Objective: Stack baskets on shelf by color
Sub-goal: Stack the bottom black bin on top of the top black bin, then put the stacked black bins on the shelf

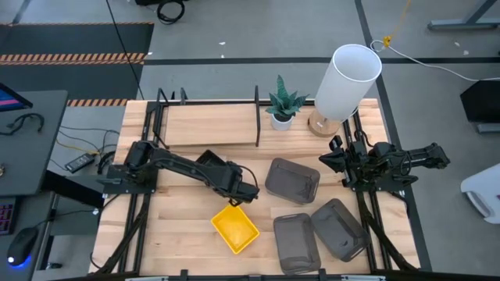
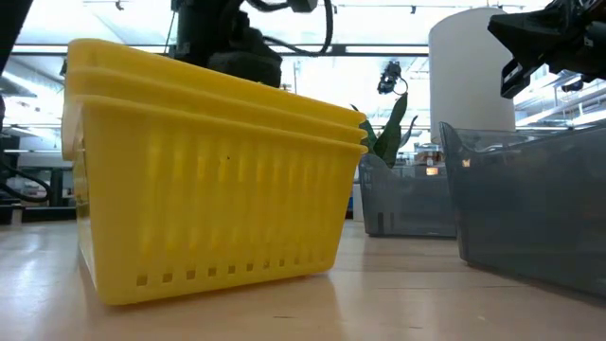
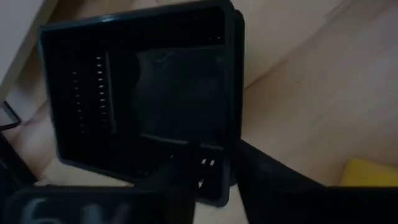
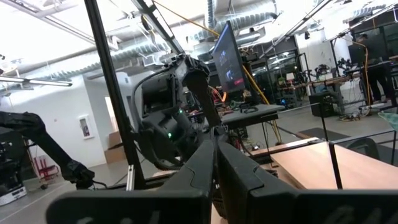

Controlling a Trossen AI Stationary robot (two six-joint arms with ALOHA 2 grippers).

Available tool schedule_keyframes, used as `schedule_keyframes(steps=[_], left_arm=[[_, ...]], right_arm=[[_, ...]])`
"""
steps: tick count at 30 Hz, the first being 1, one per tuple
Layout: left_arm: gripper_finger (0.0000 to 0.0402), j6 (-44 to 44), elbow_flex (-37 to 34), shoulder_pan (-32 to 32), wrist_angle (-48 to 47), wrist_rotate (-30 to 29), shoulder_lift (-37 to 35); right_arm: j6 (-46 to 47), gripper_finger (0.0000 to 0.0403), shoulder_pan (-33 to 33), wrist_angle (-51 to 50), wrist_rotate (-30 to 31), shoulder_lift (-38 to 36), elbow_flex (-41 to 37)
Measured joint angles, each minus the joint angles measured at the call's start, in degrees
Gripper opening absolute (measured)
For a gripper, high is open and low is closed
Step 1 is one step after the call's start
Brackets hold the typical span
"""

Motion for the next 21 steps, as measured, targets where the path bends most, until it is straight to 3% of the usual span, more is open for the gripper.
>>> schedule_keyframes(steps=[7,15,21], left_arm=[[0.0171,3.22,1.93,0.11,3.55,0.03,0.01],[0.0159,7.34,1.49,2.48,6.08,0.67,1.47],[0.0144,8.62,-4.75,4.38,10.82,4.67,1.66]], right_arm=[[0.01,0.0027,0.02,0.0,-0.01,0.0,0.0],[0.01,0.0027,0.0,0.02,-0.01,0.0,0.0],[0.01,0.0027,0.01,0.04,-0.01,-0.01,0.0]])
